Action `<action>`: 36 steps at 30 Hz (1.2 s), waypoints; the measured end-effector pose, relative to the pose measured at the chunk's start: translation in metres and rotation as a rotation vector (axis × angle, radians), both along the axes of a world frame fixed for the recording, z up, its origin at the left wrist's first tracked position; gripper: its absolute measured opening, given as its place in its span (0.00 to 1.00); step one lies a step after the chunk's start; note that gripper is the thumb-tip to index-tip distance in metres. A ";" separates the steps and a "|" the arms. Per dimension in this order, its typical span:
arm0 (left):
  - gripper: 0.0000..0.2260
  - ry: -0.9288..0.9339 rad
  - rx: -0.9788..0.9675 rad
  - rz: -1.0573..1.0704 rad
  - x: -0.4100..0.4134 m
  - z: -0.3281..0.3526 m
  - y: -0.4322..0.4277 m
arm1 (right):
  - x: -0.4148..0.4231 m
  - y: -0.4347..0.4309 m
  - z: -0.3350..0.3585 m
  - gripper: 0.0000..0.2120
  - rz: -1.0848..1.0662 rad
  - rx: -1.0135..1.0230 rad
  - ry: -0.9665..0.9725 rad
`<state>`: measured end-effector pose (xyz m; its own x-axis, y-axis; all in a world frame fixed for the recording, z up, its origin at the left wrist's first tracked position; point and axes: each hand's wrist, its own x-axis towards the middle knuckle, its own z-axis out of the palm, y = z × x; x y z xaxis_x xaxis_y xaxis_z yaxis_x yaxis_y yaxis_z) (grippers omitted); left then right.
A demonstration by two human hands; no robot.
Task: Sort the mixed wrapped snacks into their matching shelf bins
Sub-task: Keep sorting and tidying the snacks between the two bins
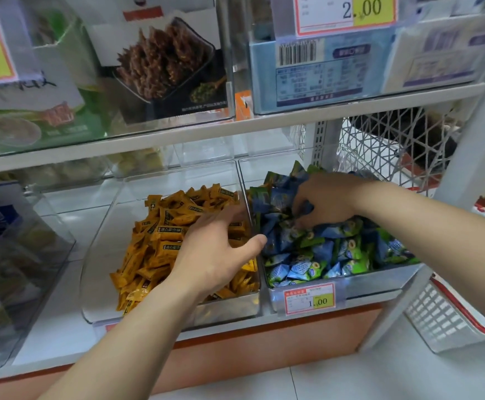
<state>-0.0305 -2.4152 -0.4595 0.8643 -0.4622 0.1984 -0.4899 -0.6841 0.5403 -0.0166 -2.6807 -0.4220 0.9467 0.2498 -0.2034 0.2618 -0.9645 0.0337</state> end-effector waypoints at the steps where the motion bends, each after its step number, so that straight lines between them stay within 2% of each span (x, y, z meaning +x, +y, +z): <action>1: 0.30 0.000 0.002 0.004 0.000 0.000 -0.001 | 0.001 0.001 0.004 0.17 -0.005 0.032 -0.049; 3: 0.29 -0.002 -0.003 0.013 0.000 0.000 -0.002 | 0.011 0.009 0.005 0.15 -0.007 0.141 -0.226; 5: 0.28 -0.007 -0.009 0.020 0.000 0.001 -0.004 | 0.024 0.024 -0.001 0.20 -0.020 0.262 -0.278; 7: 0.28 -0.014 -0.009 0.022 -0.001 0.001 -0.004 | 0.037 0.040 -0.009 0.32 -0.059 0.290 -0.160; 9: 0.27 -0.017 -0.013 0.017 -0.001 0.000 -0.004 | 0.047 0.053 -0.022 0.39 -0.108 0.232 -0.013; 13: 0.27 -0.022 -0.025 0.002 0.001 0.000 -0.002 | 0.033 0.054 -0.045 0.25 -0.058 0.113 0.007; 16: 0.25 -0.026 -0.035 -0.006 0.002 0.001 -0.004 | 0.010 0.045 -0.044 0.26 0.009 0.041 0.095; 19: 0.24 -0.030 -0.049 -0.003 0.002 0.002 -0.004 | 0.004 0.036 -0.021 0.27 -0.015 0.128 0.219; 21: 0.25 -0.031 -0.045 0.002 0.001 0.002 -0.005 | 0.017 0.036 -0.010 0.21 -0.020 0.234 0.104; 23: 0.25 -0.036 -0.049 0.010 0.001 0.002 -0.006 | 0.040 0.042 -0.010 0.14 -0.040 0.303 -0.126; 25: 0.25 -0.035 -0.056 0.011 0.001 0.001 -0.006 | 0.063 0.049 -0.018 0.23 -0.069 0.331 -0.177; 28: 0.25 -0.032 -0.062 0.001 0.001 0.001 -0.005 | 0.089 0.058 -0.040 0.34 -0.130 0.239 -0.092; 33: 0.21 -0.056 -0.057 -0.011 0.002 0.000 -0.005 | 0.107 0.052 -0.055 0.32 -0.139 0.227 -0.121; 36: 0.21 -0.073 -0.048 -0.007 0.002 0.001 -0.007 | 0.105 0.051 -0.057 0.25 -0.098 0.105 -0.114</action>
<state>-0.0287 -2.4222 -0.4588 0.8436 -0.4562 0.2833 -0.5338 -0.6548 0.5350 0.0881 -2.6296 -0.4792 0.9830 0.1697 -0.0706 0.1669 -0.9850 -0.0443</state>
